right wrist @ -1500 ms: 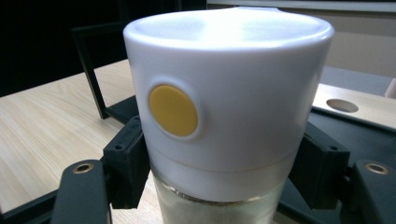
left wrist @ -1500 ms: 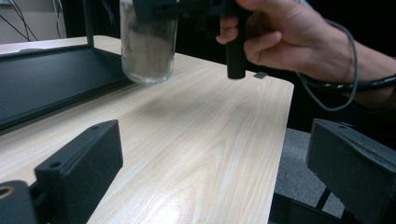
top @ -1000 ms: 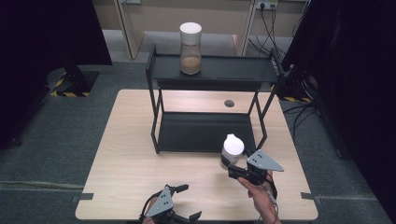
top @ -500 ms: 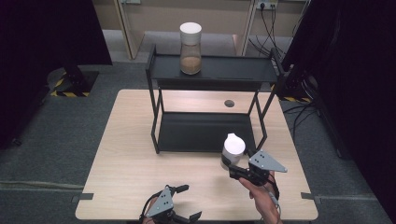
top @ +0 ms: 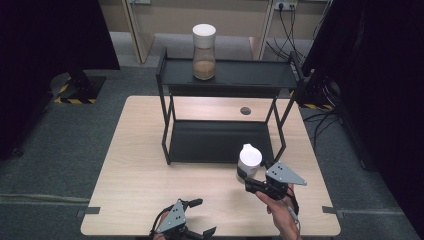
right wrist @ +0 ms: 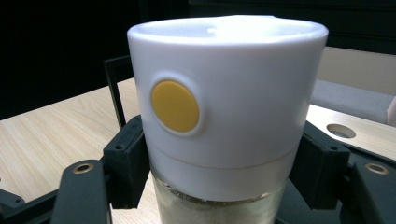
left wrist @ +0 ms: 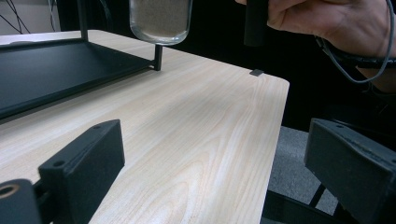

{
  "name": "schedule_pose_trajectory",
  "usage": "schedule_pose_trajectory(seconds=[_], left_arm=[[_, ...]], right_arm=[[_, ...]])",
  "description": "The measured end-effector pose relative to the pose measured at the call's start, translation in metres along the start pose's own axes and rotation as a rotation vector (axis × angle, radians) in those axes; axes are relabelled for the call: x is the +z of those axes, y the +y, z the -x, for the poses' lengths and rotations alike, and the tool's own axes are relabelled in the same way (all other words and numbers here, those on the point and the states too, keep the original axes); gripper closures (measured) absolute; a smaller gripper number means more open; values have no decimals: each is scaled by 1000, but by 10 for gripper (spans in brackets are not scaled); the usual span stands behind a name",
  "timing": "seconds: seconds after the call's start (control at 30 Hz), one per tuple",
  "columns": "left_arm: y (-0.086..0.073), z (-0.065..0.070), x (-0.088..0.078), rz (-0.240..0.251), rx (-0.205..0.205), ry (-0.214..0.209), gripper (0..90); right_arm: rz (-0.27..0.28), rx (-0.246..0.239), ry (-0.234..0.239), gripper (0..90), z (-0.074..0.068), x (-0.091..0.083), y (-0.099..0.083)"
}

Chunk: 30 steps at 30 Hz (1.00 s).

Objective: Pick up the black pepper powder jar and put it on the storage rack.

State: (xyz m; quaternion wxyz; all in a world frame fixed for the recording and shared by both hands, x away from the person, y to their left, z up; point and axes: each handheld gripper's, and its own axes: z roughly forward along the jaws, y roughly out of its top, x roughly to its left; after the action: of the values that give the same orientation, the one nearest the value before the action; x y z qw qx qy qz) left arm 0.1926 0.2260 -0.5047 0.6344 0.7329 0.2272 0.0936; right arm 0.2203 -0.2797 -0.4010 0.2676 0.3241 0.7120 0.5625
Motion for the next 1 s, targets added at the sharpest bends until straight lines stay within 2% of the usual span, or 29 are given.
schedule_pose_trajectory(seconds=[0.2,0.43,0.53,0.7,1.0], left_arm=[[0,0,0,-1,5,-3,45],[-1,-1,0,0,-2,-1,46],[-1,-1,1,2,0,-1,46],[-1,-1,1,1,2,-2,46],[-1,-1,0,2,2,-2,46]], right_arm=[[3,-7,11,306,-1,-1,3],[24,-15,14,306,0,-6,14],[36,1,15,306,4,-8,21],[49,-10,9,306,6,-9,35],[59,-16,30,306,11,-5,59]])
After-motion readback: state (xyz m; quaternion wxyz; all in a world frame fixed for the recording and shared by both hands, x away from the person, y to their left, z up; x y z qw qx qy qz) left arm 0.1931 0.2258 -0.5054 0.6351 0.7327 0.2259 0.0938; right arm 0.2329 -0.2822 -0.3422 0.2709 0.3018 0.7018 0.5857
